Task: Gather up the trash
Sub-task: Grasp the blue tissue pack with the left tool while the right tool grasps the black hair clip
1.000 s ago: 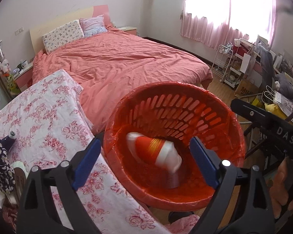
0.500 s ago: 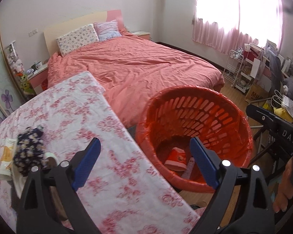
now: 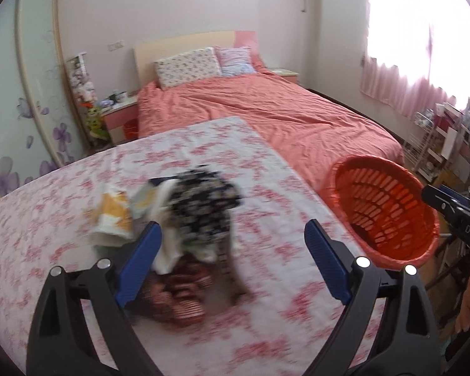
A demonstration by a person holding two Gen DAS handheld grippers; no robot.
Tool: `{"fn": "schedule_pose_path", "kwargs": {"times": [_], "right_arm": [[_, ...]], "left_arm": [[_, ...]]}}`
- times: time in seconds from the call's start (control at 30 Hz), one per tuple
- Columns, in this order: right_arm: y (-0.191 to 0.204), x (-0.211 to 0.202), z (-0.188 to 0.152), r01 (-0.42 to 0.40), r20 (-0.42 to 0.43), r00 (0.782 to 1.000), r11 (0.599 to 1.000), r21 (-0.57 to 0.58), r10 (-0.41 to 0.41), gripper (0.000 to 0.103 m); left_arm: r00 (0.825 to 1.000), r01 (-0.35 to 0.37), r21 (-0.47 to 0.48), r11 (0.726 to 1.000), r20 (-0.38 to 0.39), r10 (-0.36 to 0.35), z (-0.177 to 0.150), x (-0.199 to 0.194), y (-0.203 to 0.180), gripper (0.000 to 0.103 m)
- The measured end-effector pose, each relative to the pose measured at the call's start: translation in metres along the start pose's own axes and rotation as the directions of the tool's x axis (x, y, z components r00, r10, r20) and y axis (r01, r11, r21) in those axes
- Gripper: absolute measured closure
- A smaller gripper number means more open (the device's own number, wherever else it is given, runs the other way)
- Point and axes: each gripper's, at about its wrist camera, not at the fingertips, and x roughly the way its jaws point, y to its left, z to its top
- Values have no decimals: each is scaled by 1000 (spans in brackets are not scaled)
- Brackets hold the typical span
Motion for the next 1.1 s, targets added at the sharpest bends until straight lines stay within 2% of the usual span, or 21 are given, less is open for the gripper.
{"fn": "schedule_pose_path", "kwargs": {"times": [0.23, 0.5, 0.67, 0.87, 0.93, 1.07, 1.1], "right_arm": [[57, 13, -20, -88, -62, 995, 993, -76, 83, 57], [128, 34, -47, -198, -147, 973, 968, -153, 175, 57], [160, 49, -55, -232, -187, 962, 955, -185, 198, 57], [169, 62, -58, -238, -222, 955, 955, -177, 196, 58], [171, 65, -61, -224, -226, 957, 956, -190, 180, 61], [165, 71, -63, -202, -239, 958, 962, -183, 156, 82], [161, 71, -63, -202, -236, 959, 964, -172, 159, 82]], "left_arm": [[990, -142, -93, 985, -12, 142, -27, -16, 86, 13], [978, -205, -180, 962, -72, 195, -63, -18, 147, 13], [978, -202, -184, 962, -94, 187, -85, -20, 161, 13], [982, -170, -176, 970, -107, 152, -93, -13, 153, 13], [985, -153, -167, 974, -110, 136, -94, -11, 148, 13], [987, -127, -150, 980, -122, 109, -95, -4, 139, 14], [986, -123, -144, 982, -127, 105, -95, -1, 136, 15]]}}
